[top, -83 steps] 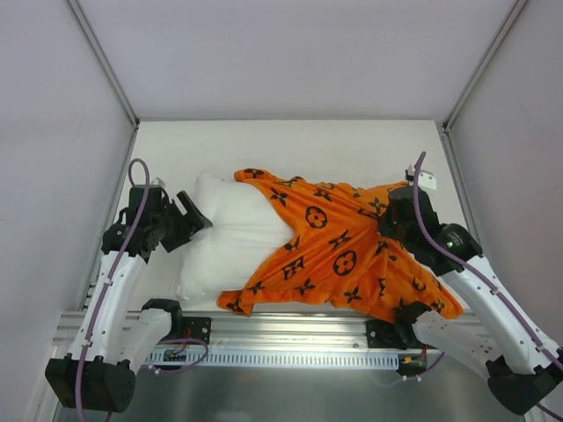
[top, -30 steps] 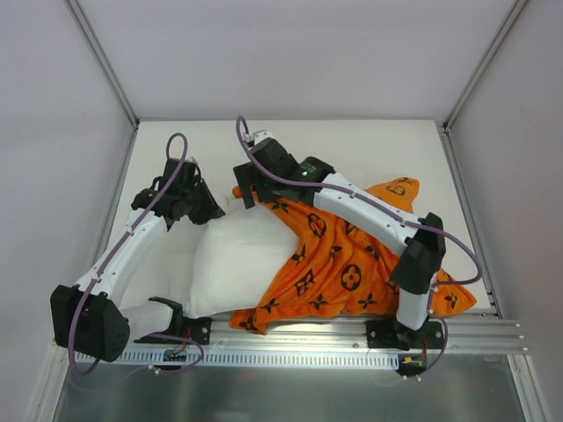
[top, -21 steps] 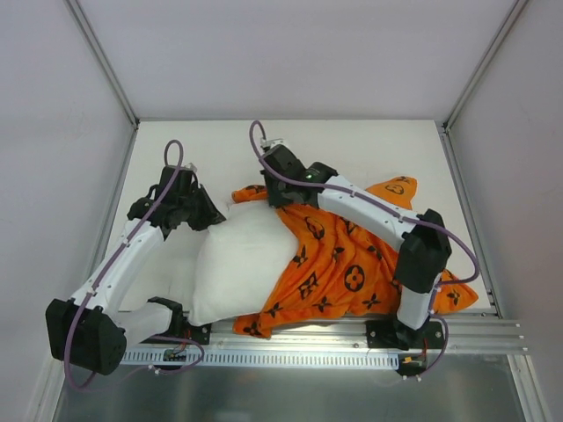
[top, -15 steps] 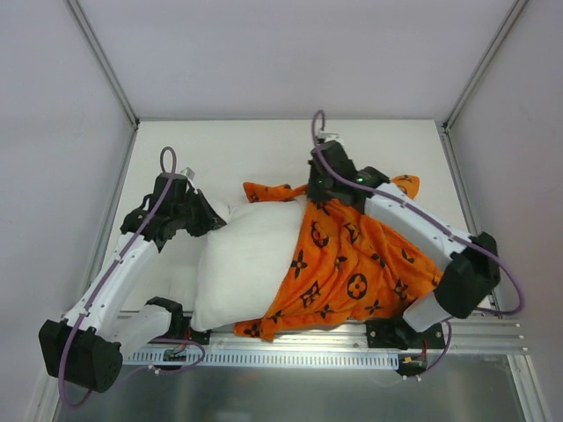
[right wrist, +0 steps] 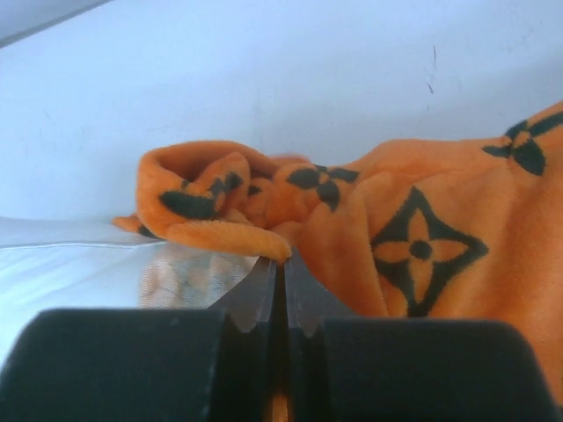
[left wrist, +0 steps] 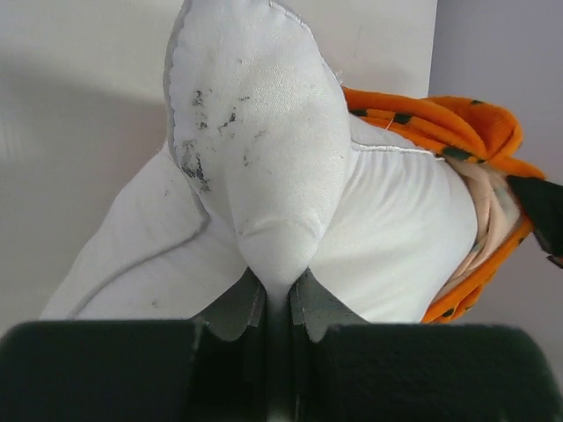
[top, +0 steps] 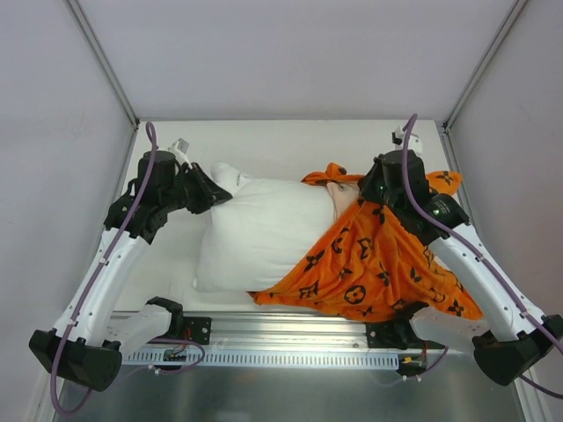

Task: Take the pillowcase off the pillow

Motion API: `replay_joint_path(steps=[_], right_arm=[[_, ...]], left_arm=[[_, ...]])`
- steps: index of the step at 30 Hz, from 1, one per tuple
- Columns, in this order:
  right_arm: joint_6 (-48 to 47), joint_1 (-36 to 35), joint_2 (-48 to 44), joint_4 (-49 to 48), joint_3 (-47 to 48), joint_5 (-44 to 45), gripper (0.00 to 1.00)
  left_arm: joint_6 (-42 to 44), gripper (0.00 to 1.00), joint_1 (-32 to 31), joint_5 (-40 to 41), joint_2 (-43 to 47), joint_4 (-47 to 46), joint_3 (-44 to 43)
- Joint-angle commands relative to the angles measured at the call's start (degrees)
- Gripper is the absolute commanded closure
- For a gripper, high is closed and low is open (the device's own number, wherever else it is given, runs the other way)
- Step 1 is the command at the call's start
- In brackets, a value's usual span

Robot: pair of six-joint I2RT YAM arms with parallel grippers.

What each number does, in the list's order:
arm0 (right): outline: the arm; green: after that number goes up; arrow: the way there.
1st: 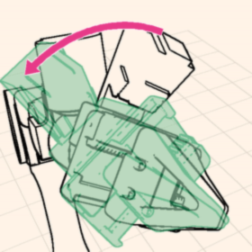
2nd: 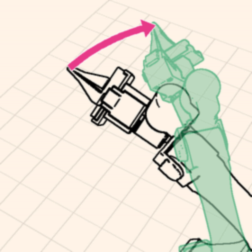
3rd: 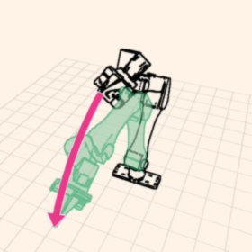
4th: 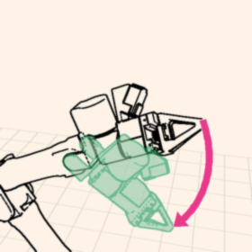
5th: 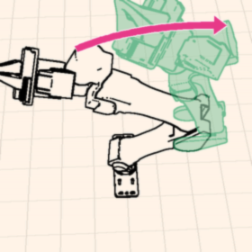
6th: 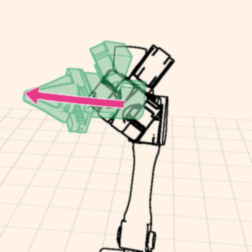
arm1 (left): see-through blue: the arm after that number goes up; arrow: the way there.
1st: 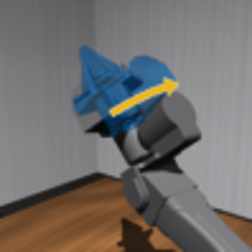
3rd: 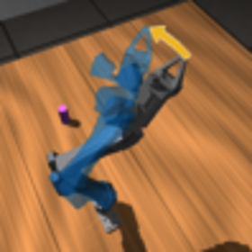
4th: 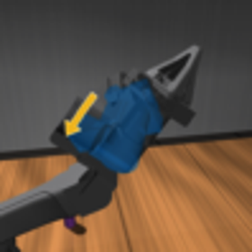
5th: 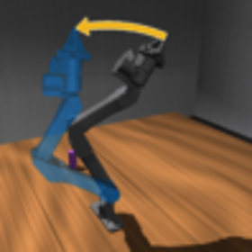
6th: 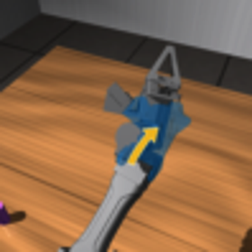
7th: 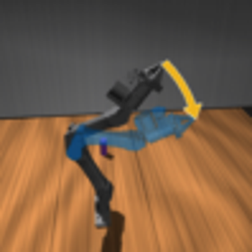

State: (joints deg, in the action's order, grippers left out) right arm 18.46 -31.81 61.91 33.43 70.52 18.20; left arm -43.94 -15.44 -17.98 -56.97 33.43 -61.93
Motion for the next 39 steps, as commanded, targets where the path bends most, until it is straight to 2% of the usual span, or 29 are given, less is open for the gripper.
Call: replay_joint_path(steps=[1, 3, 4, 6, 7, 8, 10, 12, 13, 15, 16, 18, 22, 25, 29, 30, 31, 32, 34, 35, 39], right_arm=[[0.26, 1.84, 0.40, -0.39, -2.40, 7.03, 0.99], [0.09, 1.84, 1.80, 2.42, -1.97, 4.50, 0.79], [-0.44, 1.84, 1.98, 3.13, -1.53, 3.96, 0.51], [-2.62, 1.93, 1.46, 5.23, 0.75, 3.95, 0.30], [-3.07, 1.84, 1.02, 6.63, 1.28, 5.52, 0.17], [-3.69, 2.02, 0.32, 7.00, 1.55, 9.97, 0.11], [-5.79, 3.50, -2.14, 7.52, 0.68, 13.34, 0.03], [-6.15, 10.25, -3.90, 7.44, -1.34, 10.73, 0.01], [-6.15, 16.11, -3.73, 7.35, -2.48, 6.72, 0.01], [-5.89, 21.76, -2.33, 7.26, -3.19, 2.83, 0.00], [-5.63, 26.32, -1.01, 7.26, -3.28, 0.46, 0.03], [-5.63, 30.04, 4.32, 7.26, -2.33, -1.84, 0.04], [-3.78, 38.47, 15.22, 6.83, 1.19, -14.64, 0.04], [-2.03, 40.95, 22.26, 2.27, 2.34, -22.83, 0.04], [0.52, 42.62, 31.13, -0.82, 5.06, -28.91, 0.02], [0.53, 42.54, 32.30, -2.04, 5.50, -29.88, 0.11], [0.87, 42.62, 33.09, -2.75, 5.68, -31.45, 0.25], [1.49, 42.54, 33.88, -3.54, 5.33, -32.16, 0.66], [2.10, 42.54, 33.72, -5.21, 5.24, -31.83, 0.95], [2.28, 42.45, 33.02, -5.13, 5.33, -31.04, 0.99], [0.44, 41.31, 26.70, -3.90, 5.24, -19.97, 0.99]], left_arm=[[0.00, 1.00, 0.76, 4.52, -0.59, 2.52, -4.77], [0.17, 1.00, 1.29, 5.32, -1.56, 2.52, -5.13], [0.35, 1.00, 1.55, 5.32, -1.91, 2.52, -5.22], [1.40, 1.00, 1.99, 4.80, -3.23, 2.52, -5.22], [1.49, 1.00, 2.17, 4.62, -3.50, 2.52, -4.78], [1.67, 1.00, 2.43, 4.36, -3.76, 2.52, -4.52], [1.93, 1.00, 3.05, 4.00, -4.11, 2.43, -3.47], [2.11, 1.00, 3.49, 3.74, -4.03, 2.34, -2.32], [2.37, 1.00, 3.92, 3.65, -3.85, 2.34, -1.97], [2.37, 1.00, 4.54, 3.13, -3.68, 2.25, -0.92], [2.37, 1.00, 4.80, 2.95, -3.67, 2.25, -0.65], [2.46, 1.00, 5.51, 2.51, -3.41, 2.17, 0.14], [2.63, 1.00, 5.86, 1.90, -3.06, 2.08, 0.85], [2.72, 1.00, 6.21, 1.72, -2.80, 2.08, 0.94], [3.77, 1.00, 7.35, 1.19, -2.10, 2.08, 1.46], [4.30, 1.00, 8.23, 0.67, -1.74, 2.16, 2.07], [4.65, 1.00, 9.54, -0.29, -0.87, 2.17, 2.77], [4.92, 1.00, 12.77, -2.91, -0.51, 2.17, 4.00], [6.06, 1.00, 15.08, -5.22, 0.10, 2.17, 4.97], [7.02, 1.00, 17.35, -6.53, 0.19, 2.17, 5.33], [8.43, 1.00, 18.08, -6.02, 0.10, 2.17, 5.42]])
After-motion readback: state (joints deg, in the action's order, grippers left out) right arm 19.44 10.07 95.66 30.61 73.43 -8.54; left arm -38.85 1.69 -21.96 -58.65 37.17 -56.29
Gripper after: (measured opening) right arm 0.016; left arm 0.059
